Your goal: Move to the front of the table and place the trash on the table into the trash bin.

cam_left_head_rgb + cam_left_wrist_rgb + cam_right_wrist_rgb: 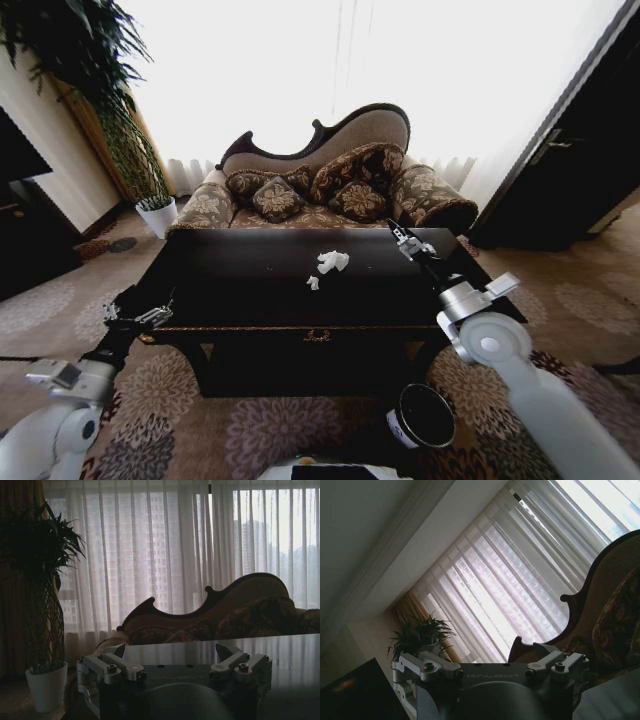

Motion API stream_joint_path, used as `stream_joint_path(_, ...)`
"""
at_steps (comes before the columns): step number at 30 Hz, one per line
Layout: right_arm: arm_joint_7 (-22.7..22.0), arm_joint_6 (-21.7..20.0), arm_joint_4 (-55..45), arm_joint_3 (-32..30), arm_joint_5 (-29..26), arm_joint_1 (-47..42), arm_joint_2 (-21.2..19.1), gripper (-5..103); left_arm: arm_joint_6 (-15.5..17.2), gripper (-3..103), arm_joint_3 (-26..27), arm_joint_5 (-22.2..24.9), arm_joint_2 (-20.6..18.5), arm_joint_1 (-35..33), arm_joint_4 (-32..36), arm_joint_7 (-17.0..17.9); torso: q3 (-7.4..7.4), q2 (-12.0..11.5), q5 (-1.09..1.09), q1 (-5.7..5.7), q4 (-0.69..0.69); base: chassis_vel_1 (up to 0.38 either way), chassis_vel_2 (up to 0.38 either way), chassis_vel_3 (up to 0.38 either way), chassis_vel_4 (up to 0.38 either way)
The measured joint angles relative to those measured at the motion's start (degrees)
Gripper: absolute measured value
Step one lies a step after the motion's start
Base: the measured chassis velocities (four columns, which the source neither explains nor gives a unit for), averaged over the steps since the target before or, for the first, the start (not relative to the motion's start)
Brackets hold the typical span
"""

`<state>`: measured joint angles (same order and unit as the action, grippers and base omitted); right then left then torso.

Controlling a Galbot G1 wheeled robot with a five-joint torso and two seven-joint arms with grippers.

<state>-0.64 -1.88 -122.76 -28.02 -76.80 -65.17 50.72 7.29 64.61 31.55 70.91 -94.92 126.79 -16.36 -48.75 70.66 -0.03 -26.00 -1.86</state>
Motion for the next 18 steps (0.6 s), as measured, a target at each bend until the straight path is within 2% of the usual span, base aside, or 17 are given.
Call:
stream_joint_path(4, 0.2, -1.2, 3.1, 2.7, 6.2, 1.4, 1.9, 100, -0.1, 100, 0.5, -1.0, 1.4, -1.3, 0.8, 0.0, 0.00, 0.0, 0.02, 0.00, -0.01, 0.000, 0.000, 0.000, 0.000)
stream_joint_path(10, 2.6, -1.2, 6.4, 6.1, 9.9, 5.7, 2.4, 100, -0.2, 100, 0.6, -2.3, 2.9, -2.0, 1.0, -0.2, 0.00, 0.0, 0.01, 0.00, 0.00, 0.000, 0.000, 0.000, 0.000)
stream_joint_path(12, 4.2, -0.2, 8.9, 8.6, 12.0, 7.5, 2.6, 100, -0.6, 100, 0.4, -3.5, 4.1, -2.8, 1.3, -0.4, -0.01, 0.0, 0.00, 0.00, 0.00, 0.000, 0.000, 0.000, 0.000)
stream_joint_path(18, 4.9, 2.8, 15.8, 17.8, 18.0, 11.3, 1.2, 100, -1.6, 100, 0.9, -5.2, 5.8, -4.8, 2.1, -1.1, -0.01, 0.0, 0.03, 0.00, -0.01, 0.000, 0.000, 0.000, 0.000)
